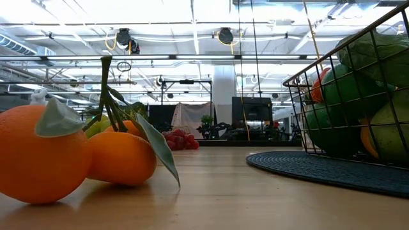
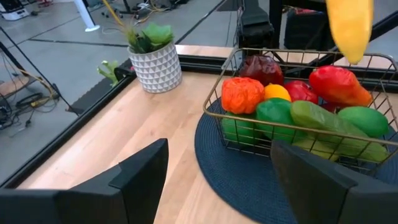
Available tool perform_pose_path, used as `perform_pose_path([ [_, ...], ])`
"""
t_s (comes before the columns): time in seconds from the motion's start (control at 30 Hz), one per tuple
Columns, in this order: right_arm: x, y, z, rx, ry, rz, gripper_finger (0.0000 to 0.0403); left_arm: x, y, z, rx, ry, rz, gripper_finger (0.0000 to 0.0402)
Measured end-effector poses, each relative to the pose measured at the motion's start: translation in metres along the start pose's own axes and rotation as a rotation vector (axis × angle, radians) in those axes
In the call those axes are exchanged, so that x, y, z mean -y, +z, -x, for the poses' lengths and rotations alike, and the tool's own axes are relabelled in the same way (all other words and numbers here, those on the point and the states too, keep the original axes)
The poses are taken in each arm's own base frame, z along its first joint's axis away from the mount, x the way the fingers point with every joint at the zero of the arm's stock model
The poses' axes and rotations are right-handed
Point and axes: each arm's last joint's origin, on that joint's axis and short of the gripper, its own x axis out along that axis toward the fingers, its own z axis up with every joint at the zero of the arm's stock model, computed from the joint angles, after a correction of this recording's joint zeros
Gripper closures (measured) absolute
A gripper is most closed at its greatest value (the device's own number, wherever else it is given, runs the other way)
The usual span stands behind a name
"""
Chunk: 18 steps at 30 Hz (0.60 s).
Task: Build produce basket
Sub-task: Put the banana into the wire basket
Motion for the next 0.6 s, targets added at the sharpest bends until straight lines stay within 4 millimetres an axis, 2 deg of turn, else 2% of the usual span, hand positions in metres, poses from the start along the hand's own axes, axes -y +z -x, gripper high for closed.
perform_pose_path([
  [0.6,-0.0002,-0.0030,0.0027,-0.040,0.036,0.401,0.0248,-0.0001,-0.0003,0.0000,-0.002,0.001,0.001,0.0121],
])
